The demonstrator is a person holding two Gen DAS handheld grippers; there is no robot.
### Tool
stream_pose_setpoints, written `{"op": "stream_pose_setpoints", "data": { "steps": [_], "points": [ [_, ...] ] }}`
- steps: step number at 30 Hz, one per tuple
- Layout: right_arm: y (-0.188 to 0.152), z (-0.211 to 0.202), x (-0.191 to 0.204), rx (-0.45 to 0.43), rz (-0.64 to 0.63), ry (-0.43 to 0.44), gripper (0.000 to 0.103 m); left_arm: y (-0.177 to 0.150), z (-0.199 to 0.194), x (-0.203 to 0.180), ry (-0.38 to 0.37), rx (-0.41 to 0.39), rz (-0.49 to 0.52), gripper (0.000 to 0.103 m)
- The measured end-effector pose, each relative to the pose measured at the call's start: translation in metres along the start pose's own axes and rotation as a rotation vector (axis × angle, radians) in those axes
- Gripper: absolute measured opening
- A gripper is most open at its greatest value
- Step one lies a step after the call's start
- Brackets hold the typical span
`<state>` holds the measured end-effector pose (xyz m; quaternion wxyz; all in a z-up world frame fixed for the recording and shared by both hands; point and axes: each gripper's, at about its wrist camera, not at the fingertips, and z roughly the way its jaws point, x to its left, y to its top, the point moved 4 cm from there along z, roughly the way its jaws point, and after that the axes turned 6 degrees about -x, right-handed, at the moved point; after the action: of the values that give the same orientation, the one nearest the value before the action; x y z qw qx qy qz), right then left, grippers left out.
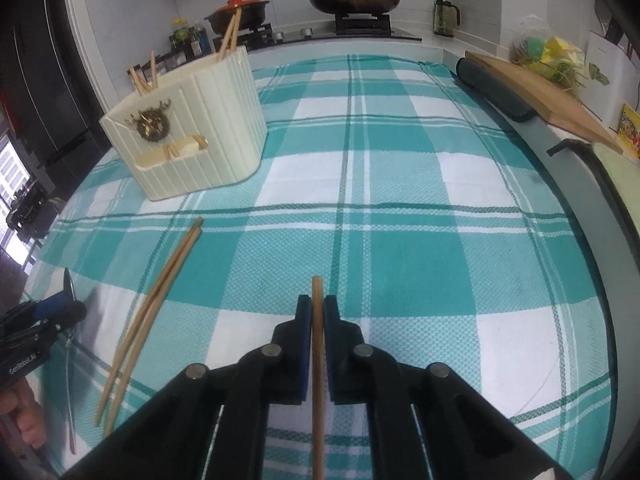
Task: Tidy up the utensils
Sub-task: 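Grasp a chopstick with the right tool while the left tool grasps the metal spoon, then carry chopstick and spoon into the cream holder while both tools open to release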
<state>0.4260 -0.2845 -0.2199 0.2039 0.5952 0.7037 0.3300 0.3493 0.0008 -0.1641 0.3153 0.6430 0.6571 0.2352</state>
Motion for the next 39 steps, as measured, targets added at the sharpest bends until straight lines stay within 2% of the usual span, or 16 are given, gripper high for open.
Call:
{"op": "stream_pose_setpoints", "data": {
  "steps": [9,17,25,34,39],
  "points": [
    [0.019,-0.107,0.027,-0.207,-0.011,0.092,0.006,0.018,-0.082,0.007,-0.041,-0.152,-0.018,0.042],
    [0.013,-0.173,0.053,-0.372,-0.057,0.093,0.006,0.027,-0.125,0.011,-0.057,-0.251,-0.038,0.042],
    [0.009,-0.198,0.070,-0.472,-0.086,0.076,0.006,0.033,-0.138,0.012,-0.060,-0.291,-0.039,0.042],
    [0.017,-0.205,0.075,-0.497,-0.097,0.081,0.006,0.044,-0.146,0.013,-0.079,-0.298,-0.043,0.042],
    [0.029,-0.208,0.077,-0.516,-0.109,0.082,0.006,0.065,-0.150,0.014,-0.099,-0.302,-0.028,0.042]
  ]
}}
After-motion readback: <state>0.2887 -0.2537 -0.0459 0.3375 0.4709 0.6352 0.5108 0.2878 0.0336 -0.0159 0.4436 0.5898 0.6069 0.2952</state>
